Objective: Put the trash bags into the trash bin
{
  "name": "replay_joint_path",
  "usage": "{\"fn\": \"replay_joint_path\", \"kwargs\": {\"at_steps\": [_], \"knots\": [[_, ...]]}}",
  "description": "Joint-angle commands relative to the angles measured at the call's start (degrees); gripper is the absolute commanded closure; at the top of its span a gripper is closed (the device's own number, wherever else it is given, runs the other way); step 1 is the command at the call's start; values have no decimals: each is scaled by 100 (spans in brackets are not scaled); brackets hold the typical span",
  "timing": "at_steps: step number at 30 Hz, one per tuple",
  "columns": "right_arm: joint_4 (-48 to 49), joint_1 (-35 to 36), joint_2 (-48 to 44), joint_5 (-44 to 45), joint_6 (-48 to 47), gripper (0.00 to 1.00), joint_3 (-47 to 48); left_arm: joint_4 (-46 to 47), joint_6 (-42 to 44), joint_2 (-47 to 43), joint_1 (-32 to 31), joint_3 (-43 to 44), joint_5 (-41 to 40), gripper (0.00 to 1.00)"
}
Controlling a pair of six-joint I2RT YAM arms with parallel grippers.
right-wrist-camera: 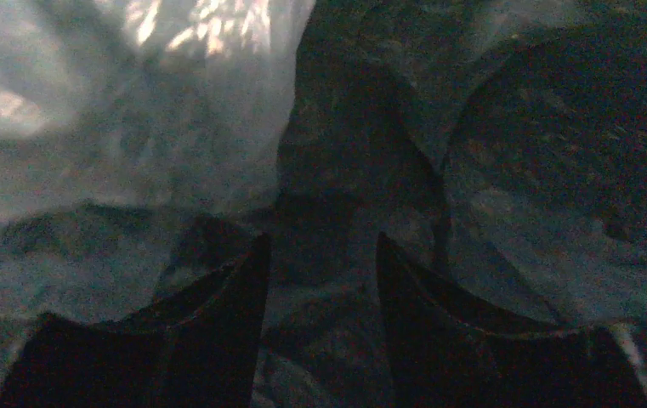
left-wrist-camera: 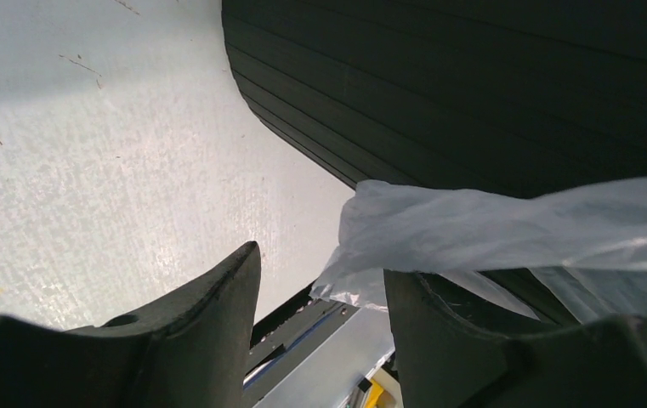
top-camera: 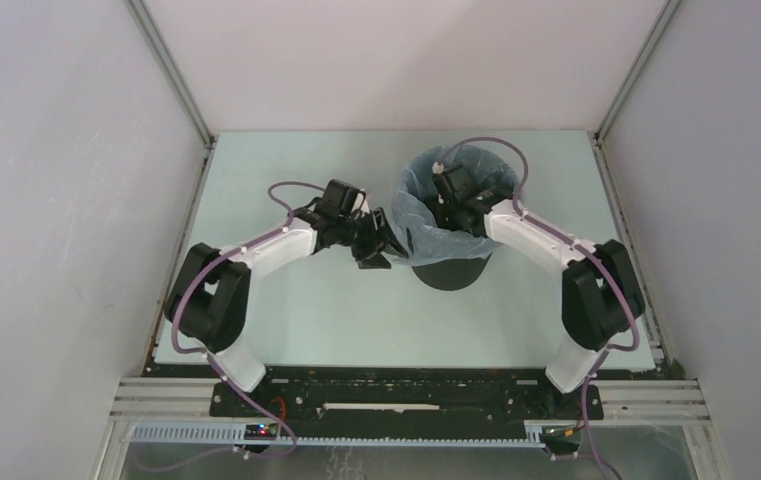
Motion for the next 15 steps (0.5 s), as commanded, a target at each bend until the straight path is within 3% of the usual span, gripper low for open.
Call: {"fn": "replay_joint_path", "kwargs": {"at_steps": [1, 7, 15], "knots": [[460, -15, 303, -116, 127, 42, 13, 59, -8, 167, -18, 407, 154, 40], [512, -31, 439, -304, 159, 40, 15, 59, -40, 290, -21, 530, 149, 40], [269, -53, -456, -369, 142, 33, 166, 57, -34, 306, -17, 494, 154, 39]]}}
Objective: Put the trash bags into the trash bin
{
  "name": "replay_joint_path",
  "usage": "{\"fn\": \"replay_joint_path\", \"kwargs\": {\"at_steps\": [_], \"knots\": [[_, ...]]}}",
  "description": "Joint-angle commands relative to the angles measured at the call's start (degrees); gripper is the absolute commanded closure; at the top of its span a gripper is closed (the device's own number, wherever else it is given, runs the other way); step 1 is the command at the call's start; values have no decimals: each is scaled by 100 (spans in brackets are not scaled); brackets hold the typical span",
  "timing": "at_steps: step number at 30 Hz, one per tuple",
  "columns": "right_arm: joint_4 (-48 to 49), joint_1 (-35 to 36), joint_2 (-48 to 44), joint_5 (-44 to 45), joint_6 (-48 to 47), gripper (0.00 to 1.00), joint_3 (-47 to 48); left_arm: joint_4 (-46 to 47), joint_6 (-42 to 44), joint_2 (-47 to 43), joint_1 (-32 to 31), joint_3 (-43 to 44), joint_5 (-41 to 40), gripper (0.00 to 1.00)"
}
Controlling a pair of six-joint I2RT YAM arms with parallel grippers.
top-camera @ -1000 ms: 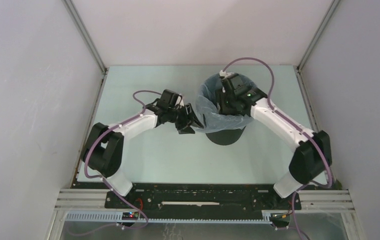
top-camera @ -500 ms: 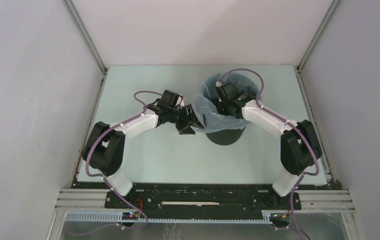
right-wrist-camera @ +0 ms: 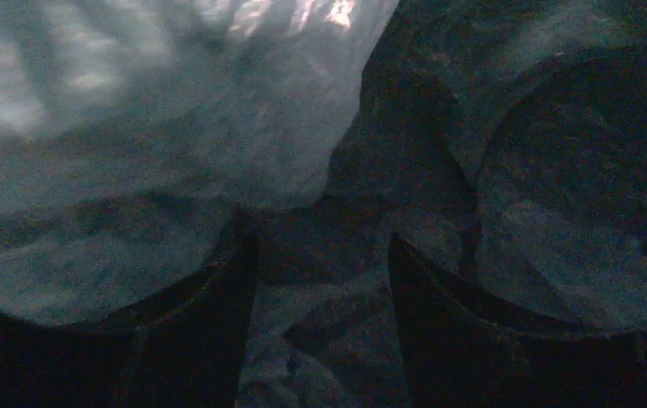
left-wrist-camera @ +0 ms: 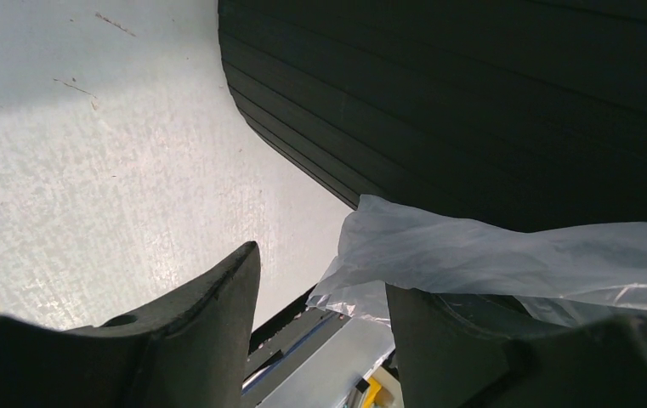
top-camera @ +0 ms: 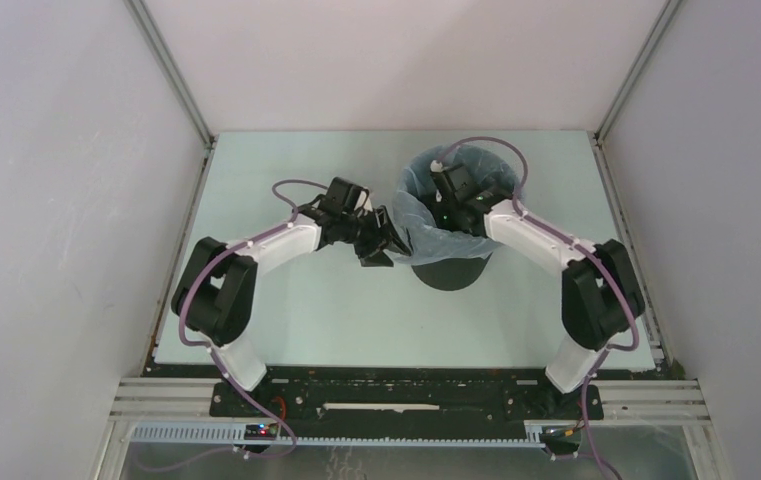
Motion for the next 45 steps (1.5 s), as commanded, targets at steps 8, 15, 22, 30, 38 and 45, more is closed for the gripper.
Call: {"fn": "replay_joint_path", "kwargs": {"at_steps": [8, 15, 22, 30, 38, 45], "knots": [[26, -10, -434, 136, 0, 33, -156, 116, -68, -86, -19, 170, 96, 39], [467, 9, 281, -16, 163, 34, -179, 367, -259, 175, -12, 244, 167, 39], [399, 0, 15, 113, 88, 34, -147, 376, -219, 84, -13, 188, 157, 38], [-250, 24, -942, 175, 22, 28, 532, 302, -138, -116, -12, 150, 84, 36], [-1089, 38, -1522, 332, 1, 22, 1359, 24, 76, -242, -8, 194, 52, 28], [-1625, 23, -2204, 230, -60, 15, 1900, -192, 234, -369, -12, 278, -28, 22]]}}
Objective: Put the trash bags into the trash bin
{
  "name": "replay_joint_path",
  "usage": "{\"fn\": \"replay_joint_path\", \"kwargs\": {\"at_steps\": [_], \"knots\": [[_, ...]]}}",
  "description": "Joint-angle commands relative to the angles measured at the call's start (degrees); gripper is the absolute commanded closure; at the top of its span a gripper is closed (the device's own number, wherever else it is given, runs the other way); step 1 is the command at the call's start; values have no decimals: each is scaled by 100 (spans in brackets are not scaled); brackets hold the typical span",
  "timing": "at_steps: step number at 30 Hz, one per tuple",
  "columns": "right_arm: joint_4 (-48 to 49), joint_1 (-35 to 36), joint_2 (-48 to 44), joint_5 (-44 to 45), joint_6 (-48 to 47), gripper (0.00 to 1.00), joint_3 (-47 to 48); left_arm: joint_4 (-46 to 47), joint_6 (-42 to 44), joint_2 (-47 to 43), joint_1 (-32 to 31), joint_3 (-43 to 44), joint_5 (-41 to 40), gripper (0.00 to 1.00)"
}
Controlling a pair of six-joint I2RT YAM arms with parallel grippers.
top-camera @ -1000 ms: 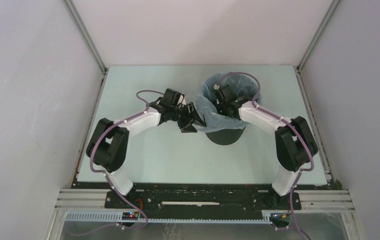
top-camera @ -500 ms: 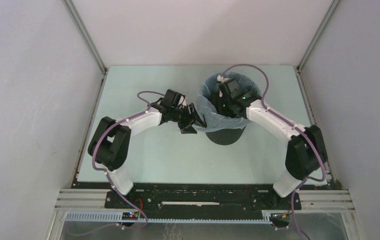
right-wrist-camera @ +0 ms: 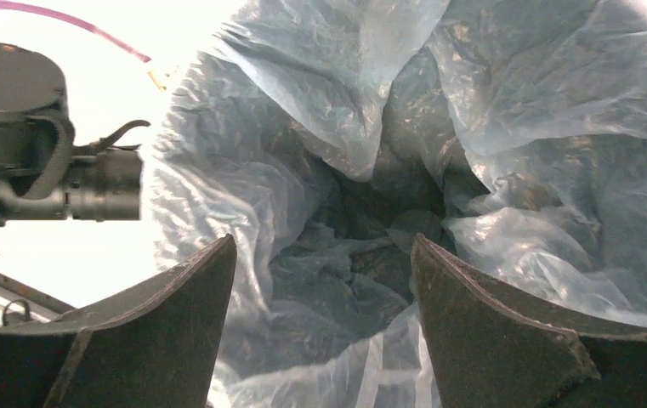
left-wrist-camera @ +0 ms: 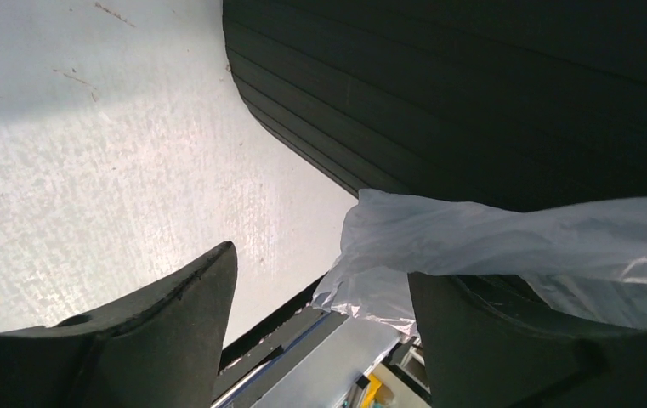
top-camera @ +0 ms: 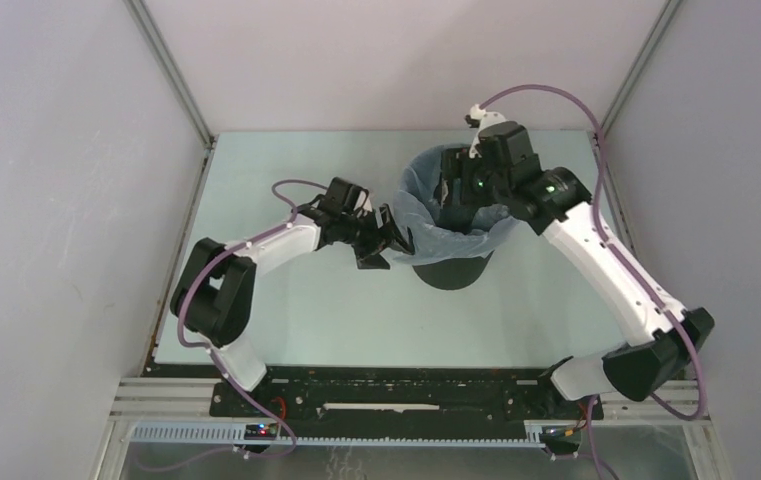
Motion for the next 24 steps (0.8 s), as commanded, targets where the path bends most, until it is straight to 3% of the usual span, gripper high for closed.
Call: {"fn": "replay_joint_path", "kwargs": {"at_steps": [1, 6, 12, 16, 24], "knots": [[-529, -5, -559, 29, -59, 14, 479, -163, 243, -384, -12, 279, -76, 21], [-629, 132, -1144, -160, 11, 12, 422, -233, 402, -572, 18, 153, -197, 18], [-545, 946, -2000, -126, 181, 11, -423, -294, 564, -1048, 194, -194, -348, 14], [-320, 1329, -2778, -40, 562, 11, -1557, -532, 812, -1563, 322, -353, -621, 10], [693, 1363, -3847, 367, 974, 11, -3961, -732, 919, -2465, 604, -734, -757, 7]]}}
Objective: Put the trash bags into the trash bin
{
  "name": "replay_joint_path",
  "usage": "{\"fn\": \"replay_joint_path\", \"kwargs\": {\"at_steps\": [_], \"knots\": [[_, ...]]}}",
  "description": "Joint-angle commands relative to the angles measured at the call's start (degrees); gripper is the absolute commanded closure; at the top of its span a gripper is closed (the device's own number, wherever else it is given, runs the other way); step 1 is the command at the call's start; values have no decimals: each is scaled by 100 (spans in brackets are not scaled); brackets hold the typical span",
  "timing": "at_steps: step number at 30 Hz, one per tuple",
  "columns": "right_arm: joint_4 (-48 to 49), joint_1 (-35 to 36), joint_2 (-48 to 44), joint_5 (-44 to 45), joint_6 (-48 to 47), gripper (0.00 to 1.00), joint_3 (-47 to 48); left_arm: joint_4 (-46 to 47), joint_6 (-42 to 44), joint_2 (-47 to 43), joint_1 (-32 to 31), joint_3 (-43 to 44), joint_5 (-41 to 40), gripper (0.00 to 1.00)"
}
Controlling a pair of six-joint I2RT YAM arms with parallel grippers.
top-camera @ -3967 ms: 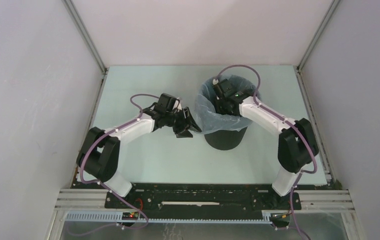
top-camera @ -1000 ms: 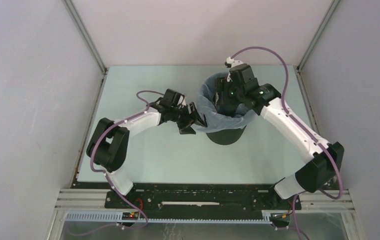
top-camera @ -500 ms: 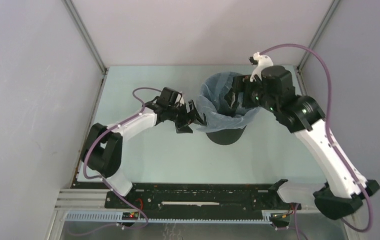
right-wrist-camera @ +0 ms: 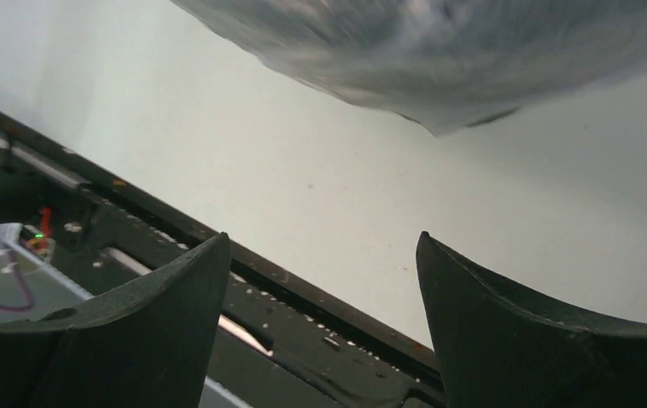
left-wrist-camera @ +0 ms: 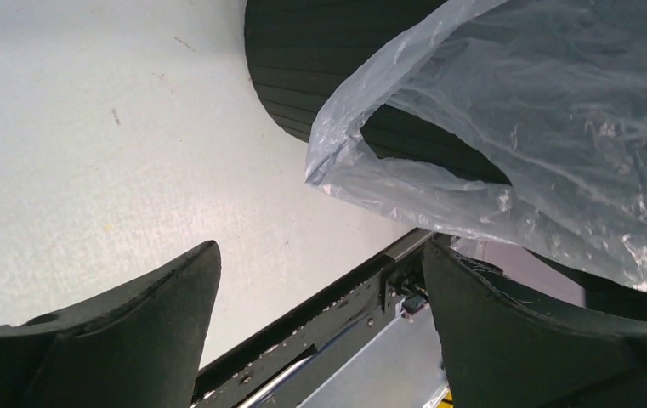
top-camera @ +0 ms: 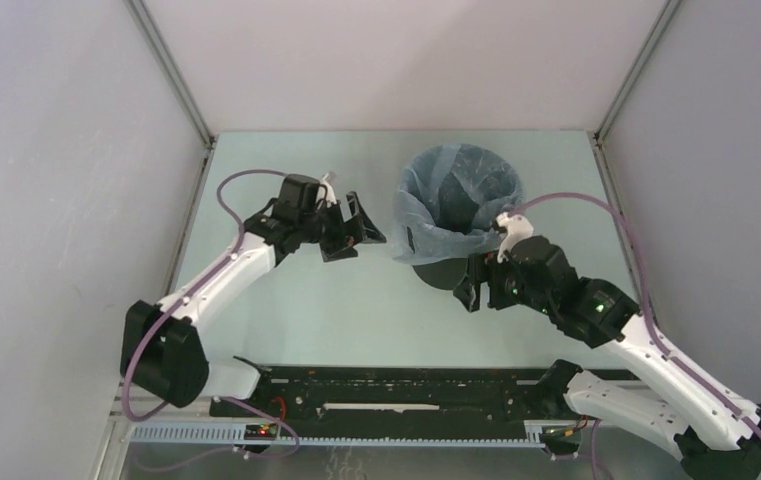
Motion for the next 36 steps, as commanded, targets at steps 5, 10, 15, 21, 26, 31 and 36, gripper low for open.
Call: {"fn": "replay_joint_path", "kwargs": {"at_steps": [5, 10, 15, 21, 26, 31, 36], "knots": [[1904, 29, -231, 774, 141, 10, -1434, -272, 193, -1108, 159, -254, -385, 6], [3157, -231, 253, 825, 60, 10, -2070, -487, 244, -1536, 197, -232, -508, 6], [4130, -432, 1050, 1025, -265, 10, -2287, -679, 328, -1840, 300, -211, -522, 6], [5454, -717, 2073, 902, -669, 10, -2153, -871, 385, -2013, 419, -181, -530, 6], [5852, -967, 3177, 758, -727, 10, -1578, -949, 420, -2010, 533, -107, -434, 6], [5793, -1198, 4225, 566, -799, 10, -572, -1059, 497, -1942, 611, 130, -348, 6], [5176, -1337, 5181, 364, -696, 10, 626, -1135, 516, -2027, 646, 356, -446, 6]]}}
